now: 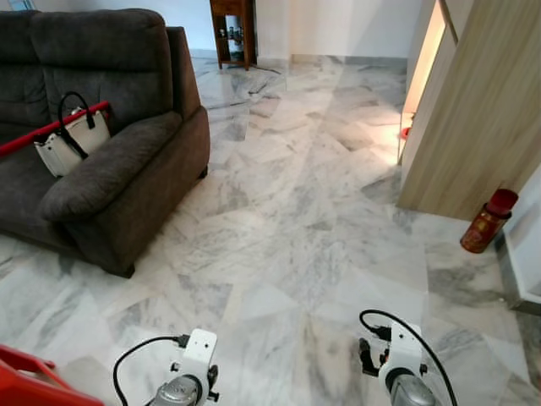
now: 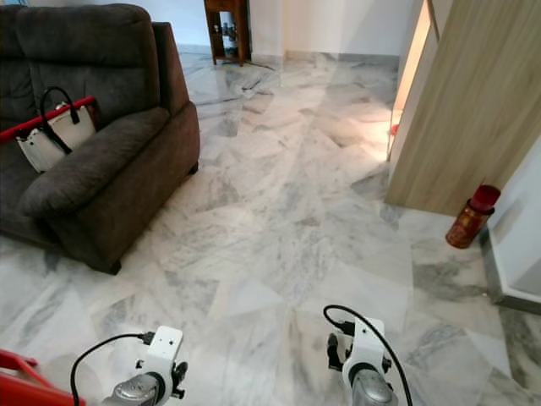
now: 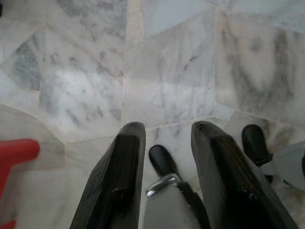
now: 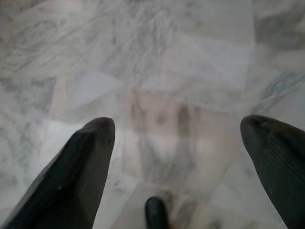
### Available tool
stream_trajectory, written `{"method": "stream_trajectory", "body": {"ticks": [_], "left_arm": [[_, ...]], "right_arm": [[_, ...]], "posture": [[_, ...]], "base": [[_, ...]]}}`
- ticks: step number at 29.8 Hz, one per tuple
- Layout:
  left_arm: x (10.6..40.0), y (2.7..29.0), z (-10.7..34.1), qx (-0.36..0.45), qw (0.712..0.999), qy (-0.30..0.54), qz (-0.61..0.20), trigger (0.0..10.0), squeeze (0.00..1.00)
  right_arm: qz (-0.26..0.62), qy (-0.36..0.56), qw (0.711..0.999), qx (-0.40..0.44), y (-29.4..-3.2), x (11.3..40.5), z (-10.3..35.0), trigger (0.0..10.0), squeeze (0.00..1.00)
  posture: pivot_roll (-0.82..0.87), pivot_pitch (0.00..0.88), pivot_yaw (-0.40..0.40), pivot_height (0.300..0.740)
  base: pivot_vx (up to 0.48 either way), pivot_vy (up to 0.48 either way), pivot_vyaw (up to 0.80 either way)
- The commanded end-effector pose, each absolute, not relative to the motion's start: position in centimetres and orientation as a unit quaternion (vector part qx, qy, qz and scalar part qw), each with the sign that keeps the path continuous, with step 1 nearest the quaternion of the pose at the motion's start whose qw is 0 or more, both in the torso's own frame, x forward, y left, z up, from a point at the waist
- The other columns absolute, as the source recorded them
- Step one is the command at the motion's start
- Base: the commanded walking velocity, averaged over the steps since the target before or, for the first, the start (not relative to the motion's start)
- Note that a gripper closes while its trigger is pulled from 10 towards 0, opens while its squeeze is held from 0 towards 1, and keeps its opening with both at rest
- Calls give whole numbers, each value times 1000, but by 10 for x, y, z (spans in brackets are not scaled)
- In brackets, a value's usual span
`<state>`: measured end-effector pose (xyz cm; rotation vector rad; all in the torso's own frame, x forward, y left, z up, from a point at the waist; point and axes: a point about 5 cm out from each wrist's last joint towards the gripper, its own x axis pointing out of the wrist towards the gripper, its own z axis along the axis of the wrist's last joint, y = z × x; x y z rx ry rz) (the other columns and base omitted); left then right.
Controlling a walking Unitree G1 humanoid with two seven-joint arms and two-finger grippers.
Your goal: Picking trash to rubbish bin
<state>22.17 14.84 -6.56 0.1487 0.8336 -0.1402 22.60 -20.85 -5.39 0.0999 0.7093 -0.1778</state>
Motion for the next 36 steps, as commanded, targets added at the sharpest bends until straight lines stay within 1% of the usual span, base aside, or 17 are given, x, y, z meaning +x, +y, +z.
{"method": "stream_trajectory", "body": {"ticks": [1, 5, 9, 15, 19, 23, 25, 26, 29, 35, 36], "left_arm": [[223, 148, -65, 60, 908, 410, -53, 10000, 0], [227, 139, -63, 58, 911, 405, -60, 10000, 0], [234, 135, -59, 49, 916, 394, -58, 10000, 0], [236, 142, -57, 57, 916, 394, -51, 10000, 0], [236, 149, -57, 57, 917, 393, -39, 10000, 0], [237, 154, -57, 58, 916, 394, -33, 10000, 0], [237, 154, -57, 58, 916, 395, -33, 10000, 0], [238, 153, -56, 58, 917, 394, -34, 10000, 0], [236, 149, -57, 64, 913, 401, -45, 10000, 0], [236, 146, -58, 58, 914, 400, -42, 10000, 0], [235, 144, -58, 57, 914, 401, -41, 10000, 0]], "right_arm": [[-89, 341, 935, 43, -214, 233, -48, 10000, 0], [-93, 333, 937, 43, -224, 236, -44, 10000, 0], [-97, 332, 938, 35, -231, 237, -42, 10000, 0], [-120, 319, 939, 52, -236, 242, -37, 10000, 0], [-127, 322, 936, 58, -236, 239, -39, 10000, 0], [-144, 322, 934, 64, -241, 237, -39, 10000, 0], [-144, 321, 934, 64, -242, 236, -39, 10000, 0], [-147, 318, 935, 65, -244, 238, -38, 10000, 0], [-170, 317, 930, 77, -252, 232, -39, 10000, 0], [-169, 326, 927, 71, -255, 226, -42, 10000, 0], [-170, 327, 927, 71, -257, 226, -42, 10000, 0]], "posture": [[-271, 0, -18, 740], [-254, 0, -49, 740], [-251, 0, -51, 740], [-237, 0, -25, 740], [-226, 0, -16, 740], [-238, 0, -6, 740], [-244, 0, -2, 740], [-274, 0, 19, 740], [-282, 0, 15, 740], [-264, 0, 8, 740], [-250, 0, -5, 740]], "base": [[0, 0, 0], [0, 0, 0], [0, 0, 0], [0, 0, 0], [0, 0, 0], [0, 0, 0], [0, 0, 0], [0, 0, 0], [0, 0, 0], [0, 0, 0], [0, 0, 0]]}}
